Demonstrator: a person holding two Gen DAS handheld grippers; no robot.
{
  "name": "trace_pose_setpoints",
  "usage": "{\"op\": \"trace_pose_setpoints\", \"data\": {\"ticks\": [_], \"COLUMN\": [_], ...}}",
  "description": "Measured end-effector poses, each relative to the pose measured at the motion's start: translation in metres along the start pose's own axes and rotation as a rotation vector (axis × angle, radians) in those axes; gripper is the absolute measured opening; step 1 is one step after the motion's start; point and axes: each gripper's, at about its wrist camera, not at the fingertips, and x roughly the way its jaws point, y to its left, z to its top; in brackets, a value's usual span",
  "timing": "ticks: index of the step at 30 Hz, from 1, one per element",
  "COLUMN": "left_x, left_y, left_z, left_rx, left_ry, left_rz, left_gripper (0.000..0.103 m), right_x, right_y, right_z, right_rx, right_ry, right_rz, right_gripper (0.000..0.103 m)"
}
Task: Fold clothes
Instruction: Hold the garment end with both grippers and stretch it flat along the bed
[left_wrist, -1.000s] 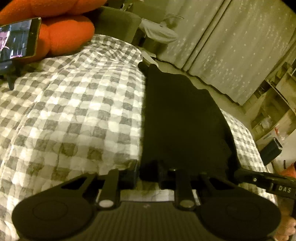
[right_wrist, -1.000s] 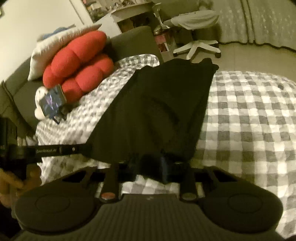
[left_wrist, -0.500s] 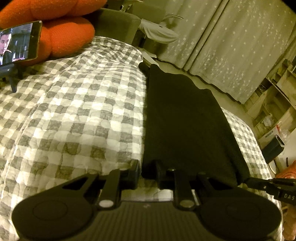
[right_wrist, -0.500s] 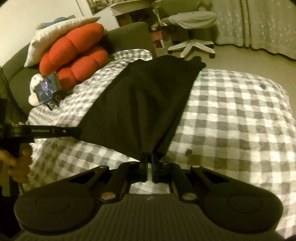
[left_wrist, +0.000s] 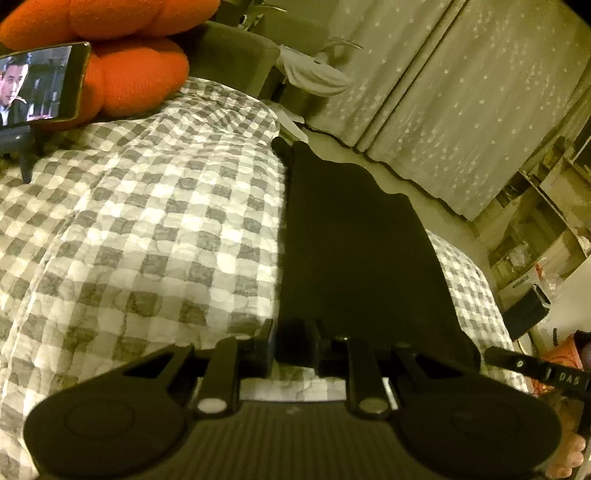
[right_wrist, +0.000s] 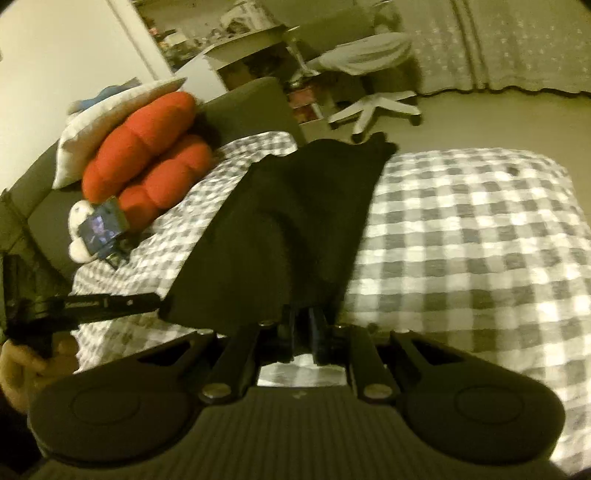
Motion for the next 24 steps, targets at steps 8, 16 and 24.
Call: {"op": "trace_pose_setpoints", "data": {"ticks": [8,16,24], "left_x": [0.011,0.015,0.011], "left_y": [-0.006,-0.001,-0.002], "left_z": [-0.003,-0.002,-0.001], "left_rx": [0.039,0.029,0.052], "left_ry": [0.011,0.039,0.046], "left_rz": [0.024,0.045,0.051], "left_gripper": [0.022,0.007,0.001], "right_x": [0.014,0.021,0.008], "right_y": [0.004,0.004,0.001], "right_z": [0.001,-0.003,0.000], "right_rx": [0.030,0.020,0.072], "right_ry": [0.016,0.045,0.025], "right_rz": [-0.003,-0.060,-0.050], "right_gripper": [0.028,0.008,0.005]}}
